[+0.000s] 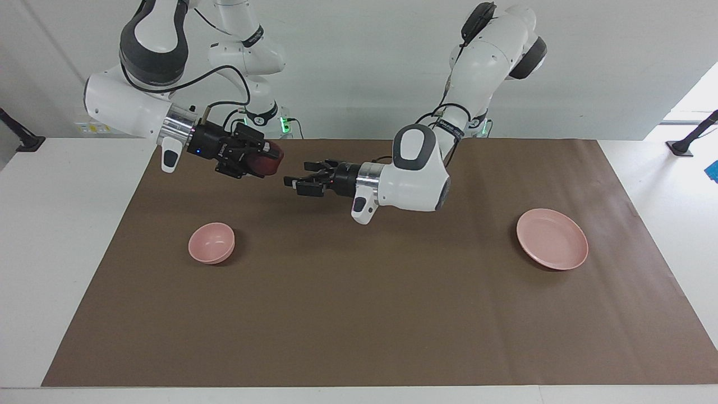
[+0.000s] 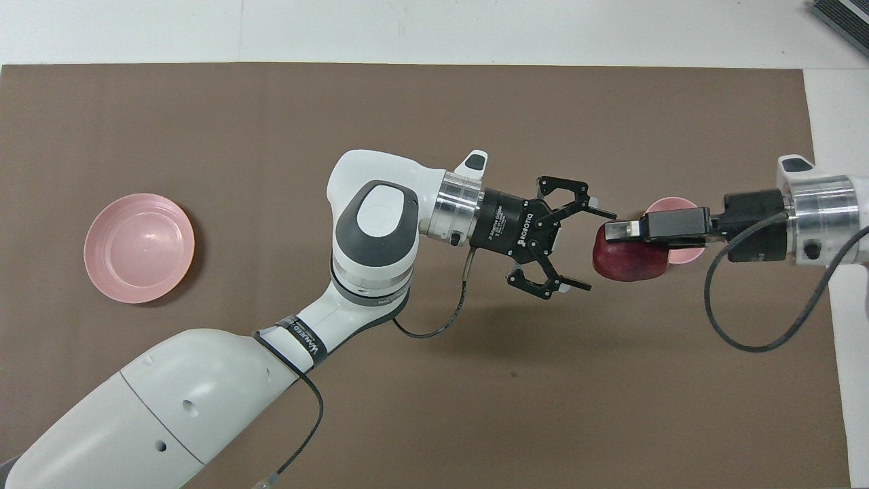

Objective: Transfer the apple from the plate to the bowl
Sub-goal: 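Close the right gripper on the apple and open the left gripper, then lower the apple toward the bowl while the left gripper withdraws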

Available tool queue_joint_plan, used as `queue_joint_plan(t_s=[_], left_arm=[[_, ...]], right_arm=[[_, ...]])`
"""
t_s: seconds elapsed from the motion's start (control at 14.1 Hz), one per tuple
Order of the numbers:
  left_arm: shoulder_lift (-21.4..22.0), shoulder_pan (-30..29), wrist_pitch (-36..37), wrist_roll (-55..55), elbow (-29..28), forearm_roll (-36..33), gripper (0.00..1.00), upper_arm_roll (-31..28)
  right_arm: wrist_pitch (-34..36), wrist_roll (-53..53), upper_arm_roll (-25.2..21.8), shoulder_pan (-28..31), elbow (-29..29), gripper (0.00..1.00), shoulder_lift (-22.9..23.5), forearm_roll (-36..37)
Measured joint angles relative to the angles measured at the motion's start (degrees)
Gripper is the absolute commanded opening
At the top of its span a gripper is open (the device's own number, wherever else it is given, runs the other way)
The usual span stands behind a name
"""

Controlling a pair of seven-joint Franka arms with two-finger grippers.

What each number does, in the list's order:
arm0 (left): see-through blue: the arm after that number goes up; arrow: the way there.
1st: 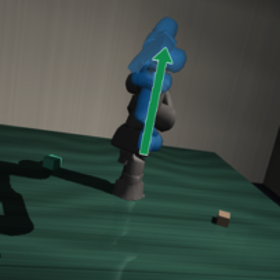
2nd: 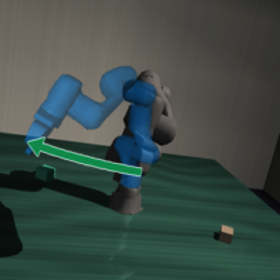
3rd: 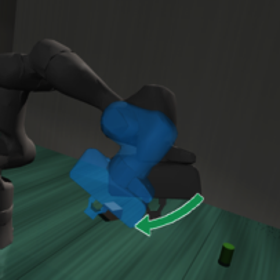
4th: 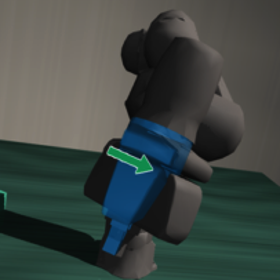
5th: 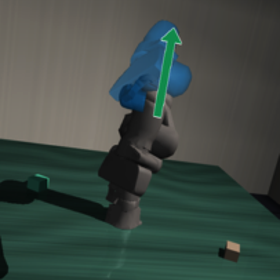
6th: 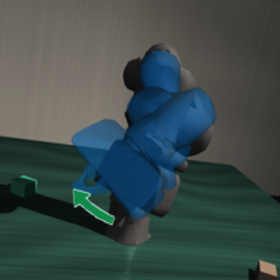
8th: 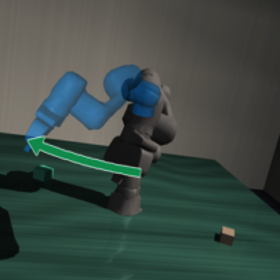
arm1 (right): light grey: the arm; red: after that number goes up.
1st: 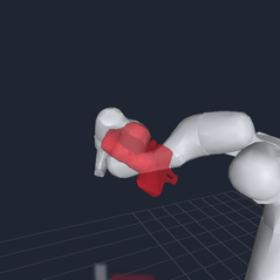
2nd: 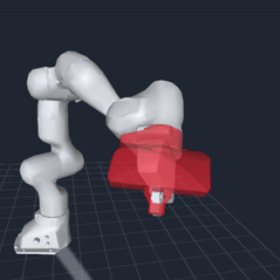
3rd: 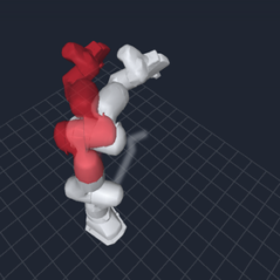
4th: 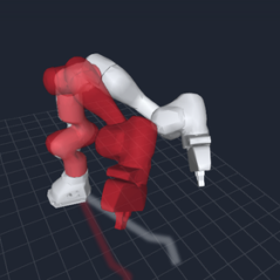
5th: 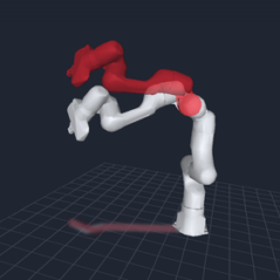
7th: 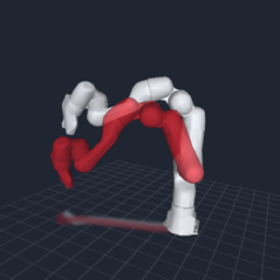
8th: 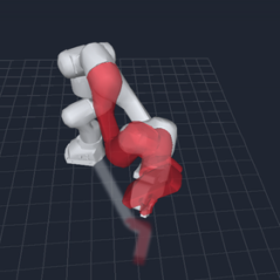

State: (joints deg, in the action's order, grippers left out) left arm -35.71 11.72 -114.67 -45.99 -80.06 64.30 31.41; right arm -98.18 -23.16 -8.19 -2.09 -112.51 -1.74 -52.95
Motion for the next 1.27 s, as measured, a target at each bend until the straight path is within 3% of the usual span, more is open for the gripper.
queue_joint_plan(t_s=[0.21, 0.49, 0.92, 1.27], left_arm=[[2.2, -1.4, 2.1, -0.2, -0.1, -10.5, 1.0, -0.1], [3.8, -3.2, 6.1, -0.5, -0.2, -23.2, 1.0, -0.3], [6.4, -5.0, 13.5, -0.5, -0.3, -45.6, 1.0, -0.4], [10.4, -5.0, 14.3, -0.5, -0.3, -56.0, 1.0, -0.5]], right_arm=[[-0.1, -3.8, -0.1, 2.0, 0.7, 0.0, 0.2, 9.4], [-5.5, -7.1, 0.3, 2.0, 3.3, 0.0, 2.2, 27.9], [-14.9, -7.7, 1.1, -5.4, 3.9, 0.0, 6.9, 52.7], [-21.8, -10.4, 1.4, -7.3, 5.3, 0.0, 13.0, 64.5]])
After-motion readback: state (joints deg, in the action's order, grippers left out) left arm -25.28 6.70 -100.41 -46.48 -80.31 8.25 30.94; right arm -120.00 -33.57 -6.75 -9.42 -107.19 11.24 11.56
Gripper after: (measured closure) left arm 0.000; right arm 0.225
